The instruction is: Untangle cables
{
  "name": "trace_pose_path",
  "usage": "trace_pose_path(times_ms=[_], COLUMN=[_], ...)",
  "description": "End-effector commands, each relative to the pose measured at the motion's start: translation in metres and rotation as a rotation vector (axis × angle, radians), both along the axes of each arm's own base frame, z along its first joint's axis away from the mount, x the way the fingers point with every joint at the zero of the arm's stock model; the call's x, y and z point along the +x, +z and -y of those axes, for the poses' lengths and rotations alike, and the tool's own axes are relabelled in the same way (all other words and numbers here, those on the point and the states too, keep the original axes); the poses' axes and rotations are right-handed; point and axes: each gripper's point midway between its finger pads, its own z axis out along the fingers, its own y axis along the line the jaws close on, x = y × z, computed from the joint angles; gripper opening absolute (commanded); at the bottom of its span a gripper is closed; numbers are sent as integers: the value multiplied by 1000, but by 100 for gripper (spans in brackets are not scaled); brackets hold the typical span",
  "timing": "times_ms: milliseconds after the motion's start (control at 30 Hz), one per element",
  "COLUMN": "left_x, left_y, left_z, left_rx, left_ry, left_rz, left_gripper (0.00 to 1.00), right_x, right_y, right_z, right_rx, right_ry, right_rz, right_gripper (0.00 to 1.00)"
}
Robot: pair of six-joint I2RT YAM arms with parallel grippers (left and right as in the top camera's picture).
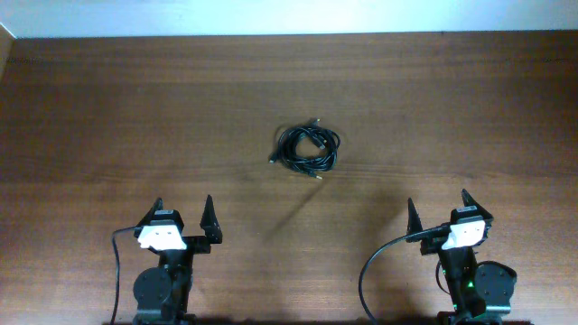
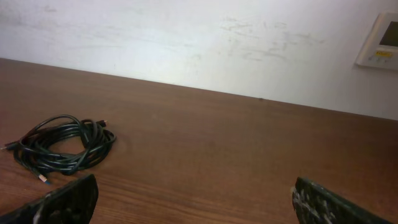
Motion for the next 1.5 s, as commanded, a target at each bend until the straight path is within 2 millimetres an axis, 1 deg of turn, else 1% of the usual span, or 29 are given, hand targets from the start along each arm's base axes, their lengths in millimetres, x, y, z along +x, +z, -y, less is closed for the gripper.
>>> trace_pose_path(times_ms=[0, 667, 700, 733, 767, 833, 867, 900, 967, 1000, 1033, 1067, 1100, 1133, 1167, 1233, 1267, 1333, 1400, 1433, 1467], left_x=[0, 0, 0, 0, 0, 0, 0, 0, 0, 0, 0, 0, 0, 0, 0, -3, -6, -10, -9, -6, -1], left_y=[-2, -2, -2, -2, -2, -2, -2, -2, -2, -2, -1, -1, -1, -1, -1, 2, 9, 23, 31, 39, 50], left_z=[1, 1, 1, 1, 1, 1, 1, 1, 1, 3, 7, 7, 5, -4, -3, 20, 36, 53, 56, 56, 56], left_rx=[15, 15, 15, 15, 15, 15, 15, 15, 15, 13, 9, 8, 10, 13, -38, -69, -75, -83, -92, -93, -91], left_ry=[-9, -9, -9, -9, -9, -9, -9, -9, -9, -19, -43, -43, -34, 20, 16, -114, -210, -313, -328, -328, -329], left_rz=[-3, -3, -3, -3, -3, -3, -3, -3, -3, -3, -1, -1, -2, -2, -1, -19, -10, -9, -61, -67, -73], left_gripper=[99, 99, 99, 99, 99, 99, 99, 99, 99, 99, 99, 99, 99, 99, 99, 99, 99, 99, 99, 99, 99], right_x=[0, 0, 0, -1, -1, -1, -1, -1, -2, -4, -5, -6, -7, -7, -6, -5, -4, -2, 1, 2, 3], right_y=[-3, -3, -3, -2, -3, -3, -3, -1, -1, -1, -1, -1, -4, -9, -14, -17, -11, -3, 1, 5, 13], right_z=[2, 2, 1, -4, -5, -5, -5, -6, -12, -18, -25, -29, -34, -35, -34, -36, -36, -33, -27, -27, -27], right_rx=[7, 7, 9, 11, 50, 343, 461, 534, 555, 554, 529, 514, 501, 504, 507, 468, 470, 472, 462, 464, 469], right_ry=[-11, -11, -6, 23, 31, 9, 0, -3, 29, 70, 109, 132, 165, 162, 155, 159, 158, 129, 76, 70, 65], right_rz=[-6, -6, -6, -6, -12, -55, -73, -80, -91, -101, -108, -112, -129, -153, -178, -205, -211, -259, -338, -371, -411], right_gripper=[99, 99, 99, 99, 99, 99, 99, 99, 99, 99, 99, 99, 99, 99, 99, 99, 99, 99, 99, 99, 99])
